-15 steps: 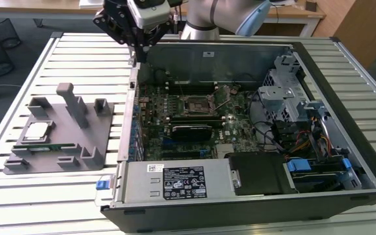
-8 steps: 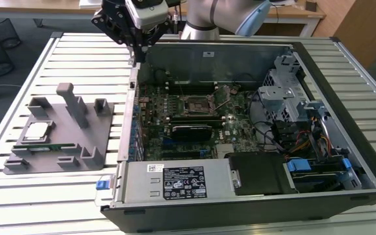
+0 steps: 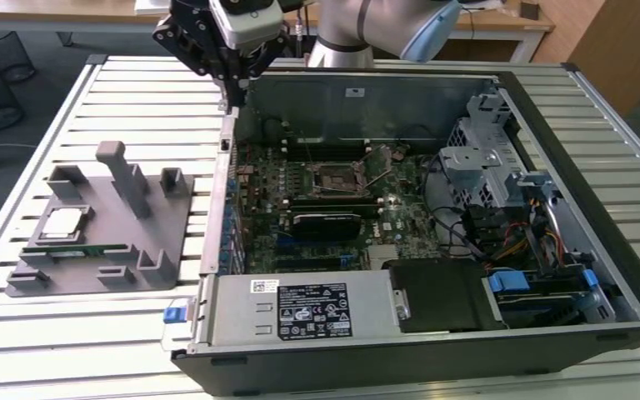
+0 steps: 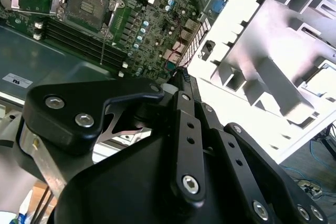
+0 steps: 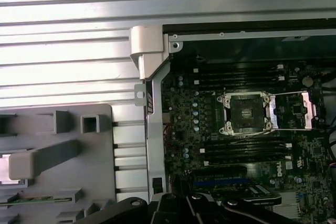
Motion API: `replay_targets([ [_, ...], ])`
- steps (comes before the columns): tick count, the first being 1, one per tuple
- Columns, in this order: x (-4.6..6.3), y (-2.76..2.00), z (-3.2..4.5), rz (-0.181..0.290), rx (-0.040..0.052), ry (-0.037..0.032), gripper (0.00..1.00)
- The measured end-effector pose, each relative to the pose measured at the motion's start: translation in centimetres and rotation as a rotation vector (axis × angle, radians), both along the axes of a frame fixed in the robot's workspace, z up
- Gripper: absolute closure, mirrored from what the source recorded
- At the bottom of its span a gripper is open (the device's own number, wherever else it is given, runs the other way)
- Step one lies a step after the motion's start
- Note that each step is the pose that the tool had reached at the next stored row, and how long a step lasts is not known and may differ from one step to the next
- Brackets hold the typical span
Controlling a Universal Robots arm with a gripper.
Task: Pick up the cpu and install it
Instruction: 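Reach for the cpu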
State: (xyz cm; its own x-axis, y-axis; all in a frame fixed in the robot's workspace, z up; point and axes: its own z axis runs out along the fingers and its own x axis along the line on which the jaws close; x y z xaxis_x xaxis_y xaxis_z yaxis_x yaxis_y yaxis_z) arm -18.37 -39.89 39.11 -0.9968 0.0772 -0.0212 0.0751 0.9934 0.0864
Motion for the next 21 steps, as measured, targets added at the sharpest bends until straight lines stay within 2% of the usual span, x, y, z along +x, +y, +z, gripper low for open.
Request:
replay_targets([
  [21,-1.6,0.00,-0.03,0.000,-0.0001,0.0001,0.89],
])
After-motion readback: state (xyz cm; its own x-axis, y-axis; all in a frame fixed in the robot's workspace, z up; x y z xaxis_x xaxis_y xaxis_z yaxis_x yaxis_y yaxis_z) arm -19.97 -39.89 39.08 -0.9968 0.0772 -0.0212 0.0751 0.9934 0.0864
